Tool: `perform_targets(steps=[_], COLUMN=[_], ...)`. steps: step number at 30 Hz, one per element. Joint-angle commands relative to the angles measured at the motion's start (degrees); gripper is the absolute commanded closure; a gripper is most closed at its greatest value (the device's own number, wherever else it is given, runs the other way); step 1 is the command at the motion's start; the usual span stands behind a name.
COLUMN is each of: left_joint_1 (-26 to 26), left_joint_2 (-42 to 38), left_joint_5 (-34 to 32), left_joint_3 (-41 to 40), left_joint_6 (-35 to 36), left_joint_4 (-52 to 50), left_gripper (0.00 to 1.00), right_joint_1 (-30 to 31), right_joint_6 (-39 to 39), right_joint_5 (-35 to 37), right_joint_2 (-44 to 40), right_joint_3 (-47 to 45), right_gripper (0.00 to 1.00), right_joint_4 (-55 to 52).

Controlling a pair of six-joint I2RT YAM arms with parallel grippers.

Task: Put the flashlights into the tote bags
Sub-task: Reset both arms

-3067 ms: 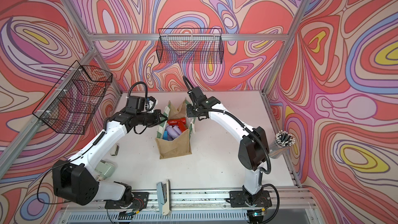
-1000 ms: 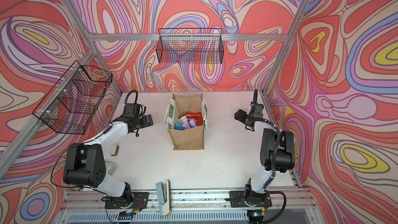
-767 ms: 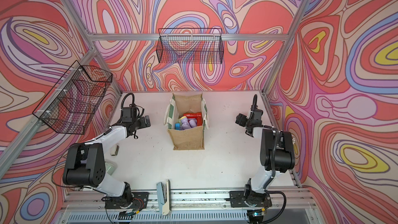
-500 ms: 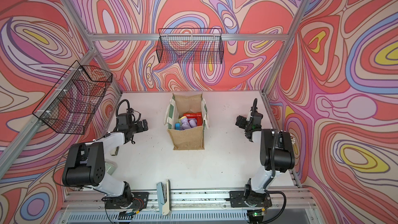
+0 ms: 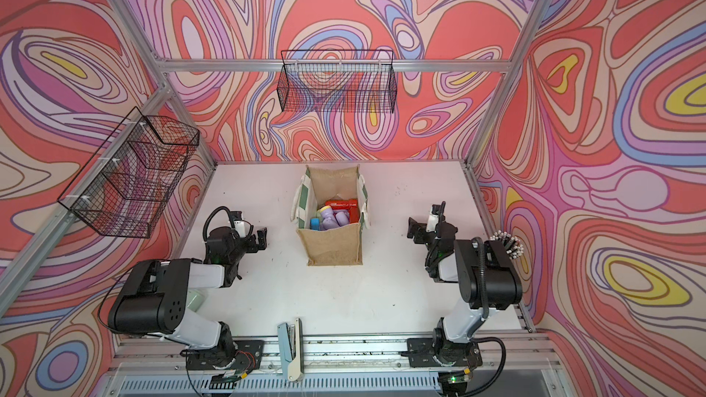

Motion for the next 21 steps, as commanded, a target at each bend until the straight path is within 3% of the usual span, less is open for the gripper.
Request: perform_targets(steps=[1,4,21], left_joint_1=[-0.5,-0.67,-0.86], left_joint_2=[0.04,0.26,0.35], left_joint_5=[-0.17,-0.72,-1.18], left_joint_3=[1.5,1.43,1.41], left_joint_6=[1.51,1.4,1.43], left_joint_4=[3.32,3.58,3.99], left_gripper=[0.0,0.0,0.0], right_joint_1=[-0.11,0.23,1.08], right_joint_6=[-3.08,-3.23,-3.48], right_joint_5=[1.26,2.11,4.62], right_joint_2=[0.35,0.68,1.32], right_joint_3=[1.93,5.3,6.08], right_gripper=[0.02,0.02,0.02], right_joint_4=[3.04,-3.1,-3.53])
